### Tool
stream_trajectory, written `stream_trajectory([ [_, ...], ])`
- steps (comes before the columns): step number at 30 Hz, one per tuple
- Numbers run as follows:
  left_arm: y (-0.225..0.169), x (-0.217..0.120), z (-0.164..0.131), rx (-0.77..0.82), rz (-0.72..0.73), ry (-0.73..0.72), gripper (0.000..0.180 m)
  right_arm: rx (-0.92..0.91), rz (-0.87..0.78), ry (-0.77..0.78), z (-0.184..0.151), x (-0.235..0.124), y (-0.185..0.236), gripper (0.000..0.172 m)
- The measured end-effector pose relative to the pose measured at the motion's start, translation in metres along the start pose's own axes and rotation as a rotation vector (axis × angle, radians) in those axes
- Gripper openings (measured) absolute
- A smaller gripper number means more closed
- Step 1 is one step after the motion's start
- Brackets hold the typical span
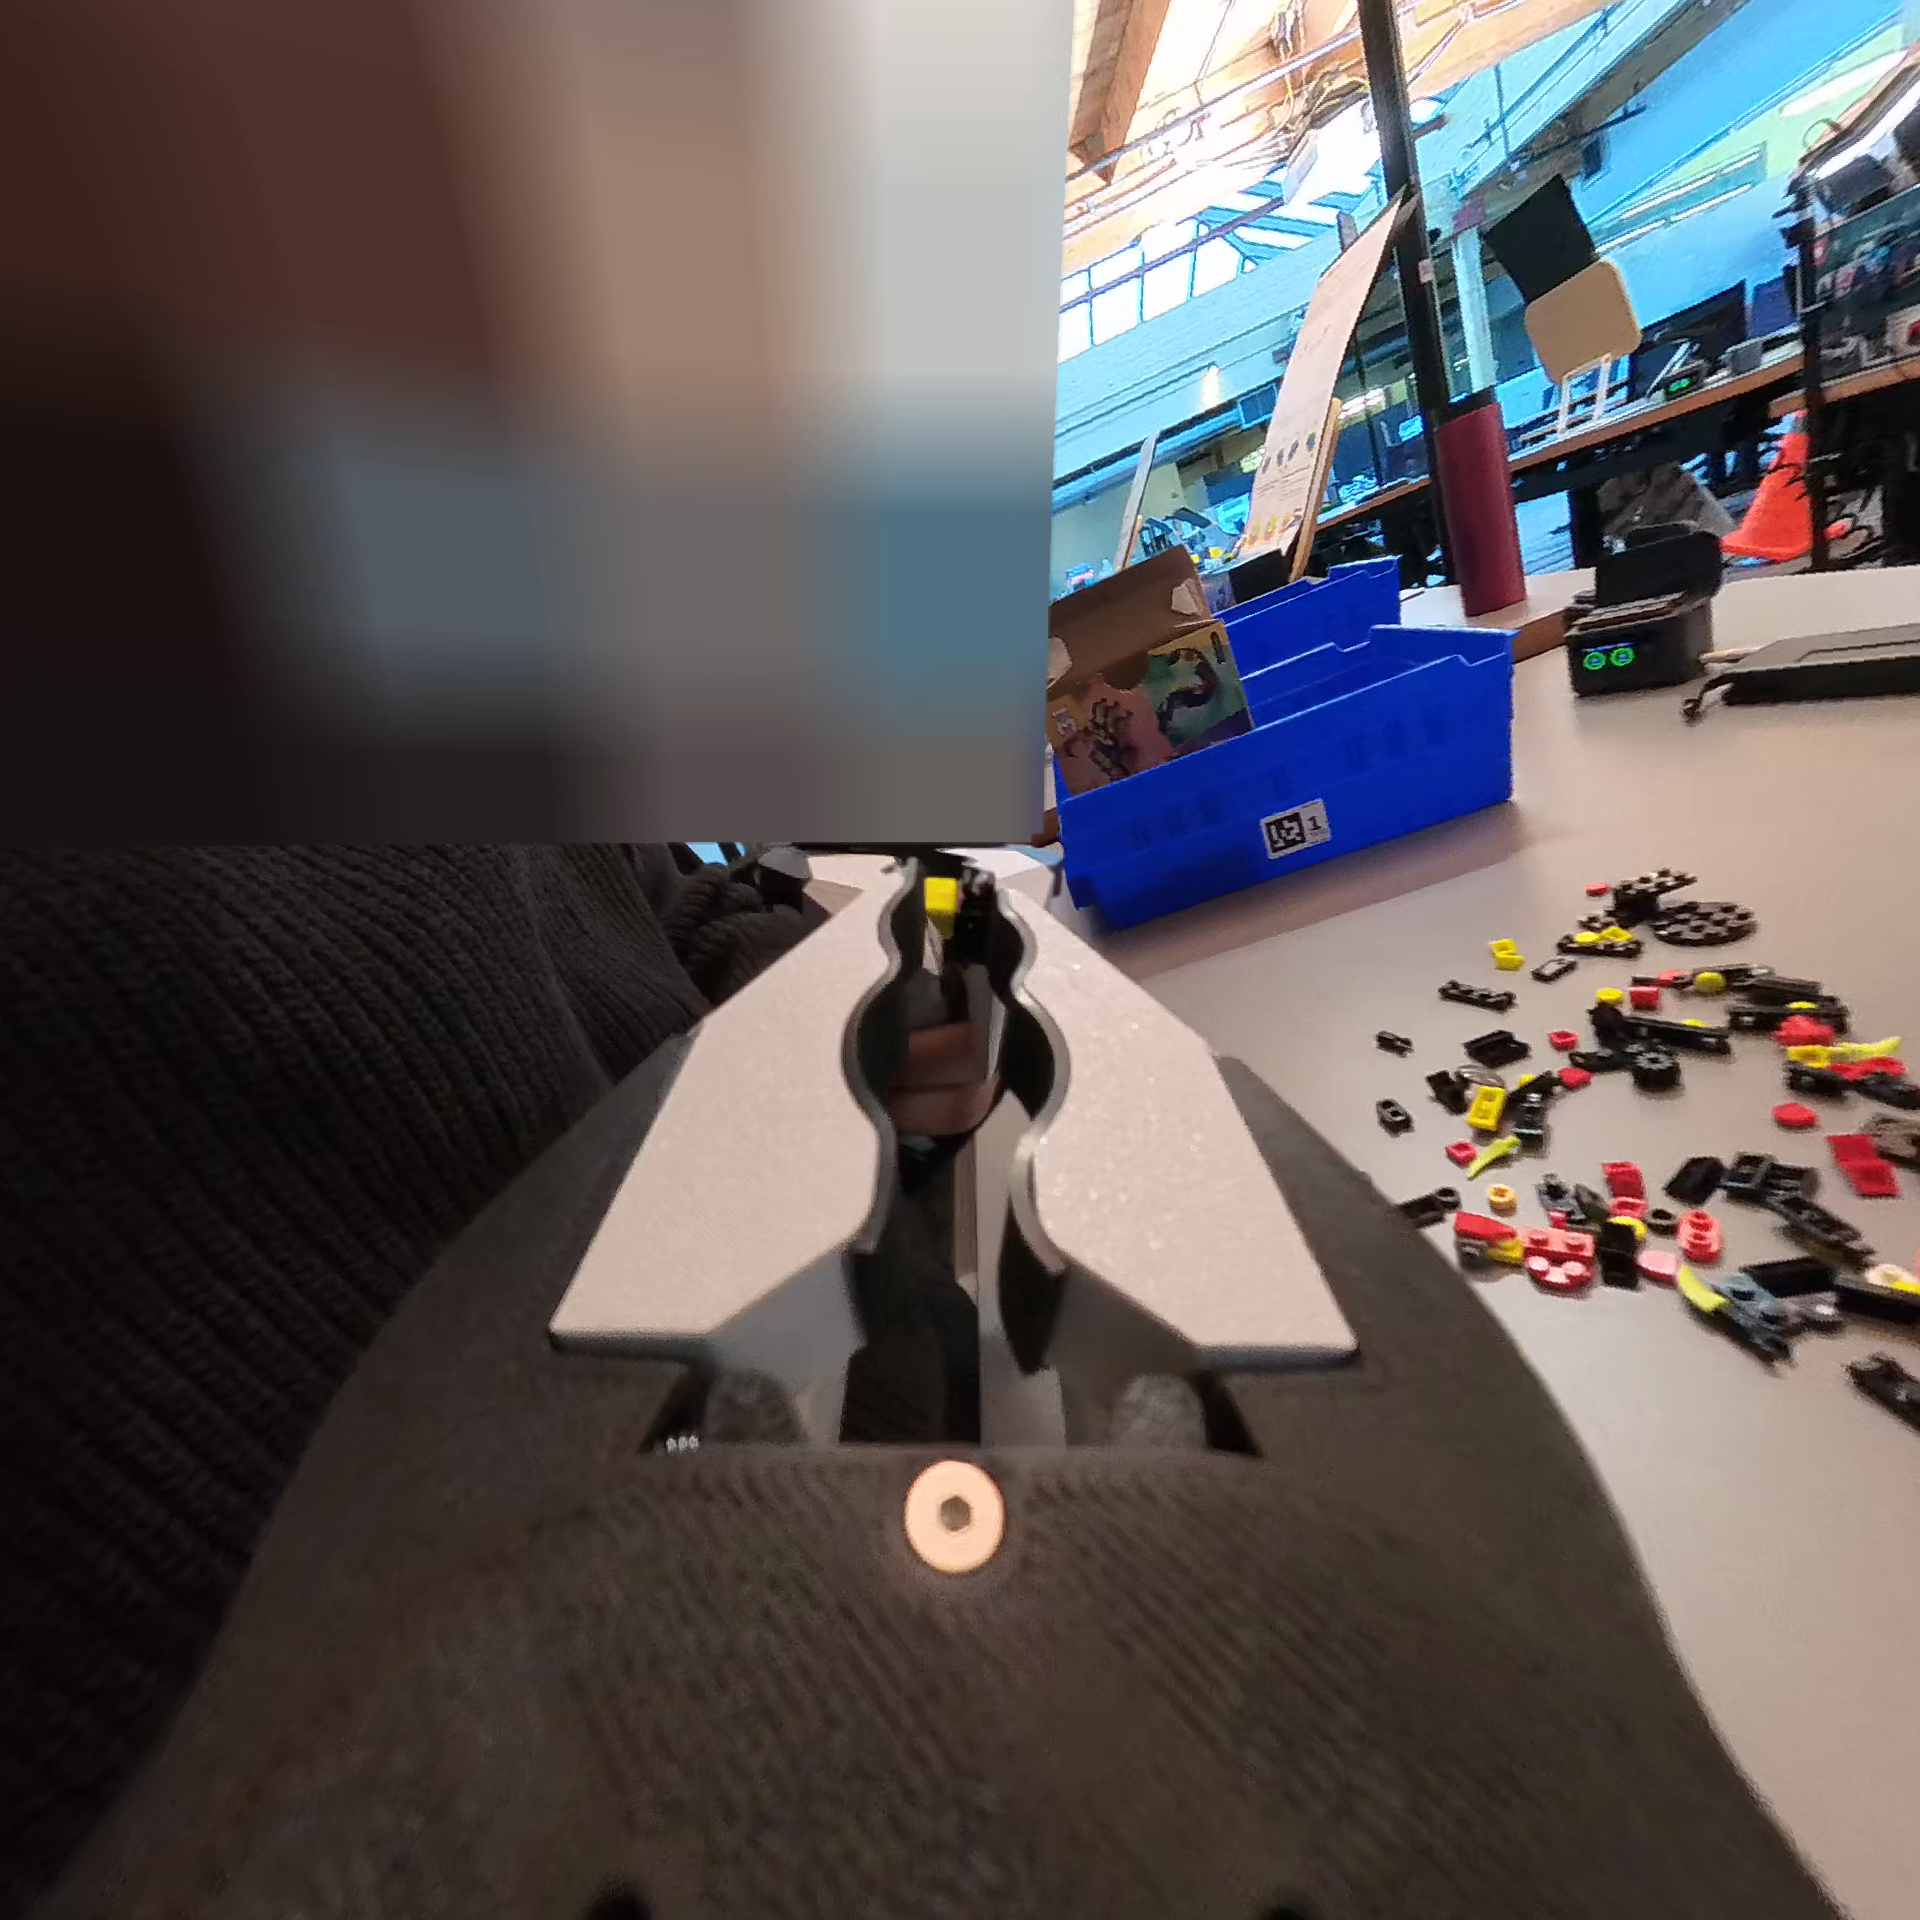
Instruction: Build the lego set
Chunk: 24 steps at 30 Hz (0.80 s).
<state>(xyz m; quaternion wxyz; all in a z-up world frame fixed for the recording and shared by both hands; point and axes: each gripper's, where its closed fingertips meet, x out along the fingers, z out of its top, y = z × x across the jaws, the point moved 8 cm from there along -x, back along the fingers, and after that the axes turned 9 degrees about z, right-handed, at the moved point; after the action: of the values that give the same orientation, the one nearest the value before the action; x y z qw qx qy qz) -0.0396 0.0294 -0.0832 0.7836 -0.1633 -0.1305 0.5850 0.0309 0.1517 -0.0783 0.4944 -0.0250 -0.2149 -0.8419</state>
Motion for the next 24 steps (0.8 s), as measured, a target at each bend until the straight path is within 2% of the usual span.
stream_trajectory([
  [15,0.005,-0.001,0.001,-0.016,0.000,0.016,0.003,0.048,0.022,-0.047,-0.004,-0.001,-0.004,0.012],
  [17,0.005,-0.001,0.002,0.022,0.023,0.014,0.003,0.051,0.026,-0.078,-0.002,-0.005,-0.005,0.023],
  [19,0.007,-0.002,0.001,0.085,0.071,0.032,0.003,0.041,0.017,-0.080,0.000,-0.009,-0.007,0.025],
  [24,0.008,-0.003,-0.001,0.263,0.164,0.081,0.004,-0.139,-0.086,0.087,-0.002,-0.010,-0.007,0.030],
])
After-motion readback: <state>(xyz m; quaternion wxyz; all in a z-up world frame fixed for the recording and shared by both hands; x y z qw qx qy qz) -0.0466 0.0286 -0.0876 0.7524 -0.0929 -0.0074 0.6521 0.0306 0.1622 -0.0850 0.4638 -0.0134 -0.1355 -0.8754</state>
